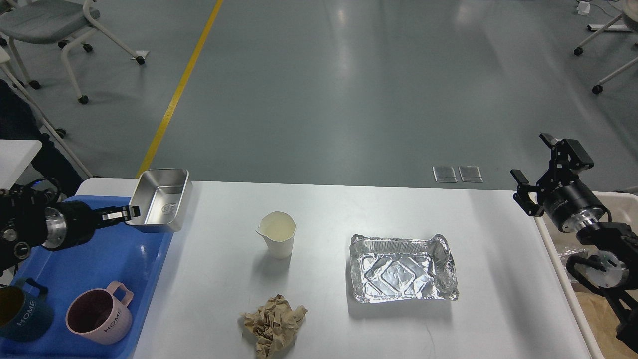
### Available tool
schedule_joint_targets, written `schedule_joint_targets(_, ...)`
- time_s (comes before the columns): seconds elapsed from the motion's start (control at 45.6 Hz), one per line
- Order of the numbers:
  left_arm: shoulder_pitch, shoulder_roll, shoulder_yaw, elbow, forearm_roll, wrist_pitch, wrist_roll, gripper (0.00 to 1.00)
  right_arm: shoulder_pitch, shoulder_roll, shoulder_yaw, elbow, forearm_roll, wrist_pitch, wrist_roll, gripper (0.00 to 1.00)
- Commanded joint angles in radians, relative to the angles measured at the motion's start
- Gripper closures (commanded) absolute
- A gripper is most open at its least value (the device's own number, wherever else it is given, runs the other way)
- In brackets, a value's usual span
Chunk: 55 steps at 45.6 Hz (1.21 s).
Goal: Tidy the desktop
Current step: 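Place the steel box into the blue tray with the left gripper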
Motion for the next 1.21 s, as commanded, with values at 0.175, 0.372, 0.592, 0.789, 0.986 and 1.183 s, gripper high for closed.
schedule_joint_targets(0.175, -0.003, 0.252, -0.012, -0.097, 0.001, -0.024, -0.006, 0.99, -0.002, -0.004, 0.000, 0.001, 0.000, 0.000, -0.001, 0.00)
schedule_joint_targets(0.372, 0.011, 0.243, -0.003, -0.072, 0.003, -0.018, -0.011, 0.99, -0.004, -0.004, 0.000, 0.003, 0.000, 0.000, -0.001, 0.00)
schedule_joint_targets(0.592, 0.047, 0.143, 0.002, 0.067, 0.004, -0.018, -0.012, 0.98, -0.007, -0.007, 0.000, 0.001, 0.000, 0.001, -0.001, 0.00)
schedule_joint_targets(0.789, 0.087, 0.026, 0.002, 0.204, 0.007, -0.019, -0.014, 0.98, -0.011, -0.006, 0.000, 0.001, 0.000, 0.001, -0.001, 0.00)
schedule_joint_targets(0.986, 0.090, -0.110, 0.003, 0.346, 0.007, -0.018, -0.014, 0.98, -0.013, -0.006, 0.000, 0.001, 0.000, 0.001, -0.001, 0.00)
schedule_joint_targets(1.183, 0.115, -0.205, 0.005, 0.439, 0.006, -0.012, -0.014, 0.98, -0.013, -0.006, 0.000, 0.001, 0.000, 0.000, -0.001, 0.00)
